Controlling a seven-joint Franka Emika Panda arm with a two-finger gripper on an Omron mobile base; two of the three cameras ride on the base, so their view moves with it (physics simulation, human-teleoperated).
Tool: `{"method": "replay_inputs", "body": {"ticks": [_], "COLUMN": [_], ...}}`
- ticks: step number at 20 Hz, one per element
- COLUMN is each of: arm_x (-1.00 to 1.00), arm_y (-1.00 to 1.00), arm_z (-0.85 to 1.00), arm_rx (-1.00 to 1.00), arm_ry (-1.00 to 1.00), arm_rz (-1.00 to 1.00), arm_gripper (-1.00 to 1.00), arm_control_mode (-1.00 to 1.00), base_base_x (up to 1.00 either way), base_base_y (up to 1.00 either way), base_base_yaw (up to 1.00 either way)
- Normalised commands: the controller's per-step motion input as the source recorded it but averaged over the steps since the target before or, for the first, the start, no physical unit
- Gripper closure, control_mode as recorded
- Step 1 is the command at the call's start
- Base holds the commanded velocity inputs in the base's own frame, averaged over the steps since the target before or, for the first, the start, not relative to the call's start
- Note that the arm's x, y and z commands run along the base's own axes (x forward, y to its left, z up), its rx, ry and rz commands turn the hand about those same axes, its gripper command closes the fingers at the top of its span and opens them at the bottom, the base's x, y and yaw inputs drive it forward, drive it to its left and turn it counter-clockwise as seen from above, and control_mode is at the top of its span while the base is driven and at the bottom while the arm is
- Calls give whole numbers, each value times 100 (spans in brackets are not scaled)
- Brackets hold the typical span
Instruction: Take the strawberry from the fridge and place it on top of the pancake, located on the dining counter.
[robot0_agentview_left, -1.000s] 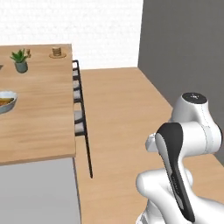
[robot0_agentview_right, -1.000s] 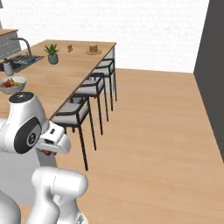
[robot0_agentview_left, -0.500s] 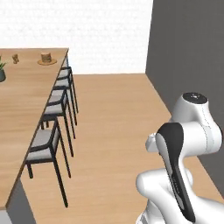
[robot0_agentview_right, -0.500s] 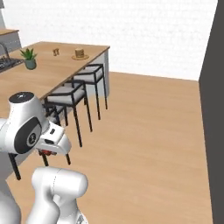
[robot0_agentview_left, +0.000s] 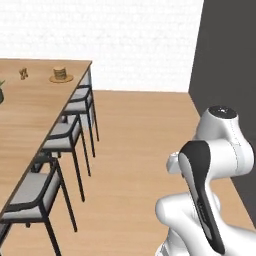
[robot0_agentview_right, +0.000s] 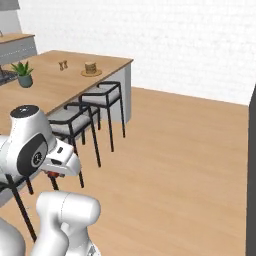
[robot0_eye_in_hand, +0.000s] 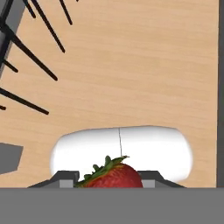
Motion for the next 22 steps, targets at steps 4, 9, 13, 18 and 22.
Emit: {"method": "replay_inputs", "body": {"ticks": [4, 9, 13, 18, 22], "arm_x": [0, 0, 0, 0, 0], "arm_y": [0, 0, 0, 0, 0], "arm_z": [0, 0, 0, 0, 0], "arm_rx": [0, 0, 0, 0, 0], "arm_ry": [0, 0, 0, 0, 0], "arm_rz": [0, 0, 0, 0, 0], "arm_gripper": [100, 100, 100, 100, 100], "arm_control_mode": [100, 100, 100, 100, 100], "base_base_x": [100, 100, 100, 100, 100], "base_base_y": [-75, -89, -90, -84, -76], "base_base_yaw": [26, 35, 47, 58, 63]}}
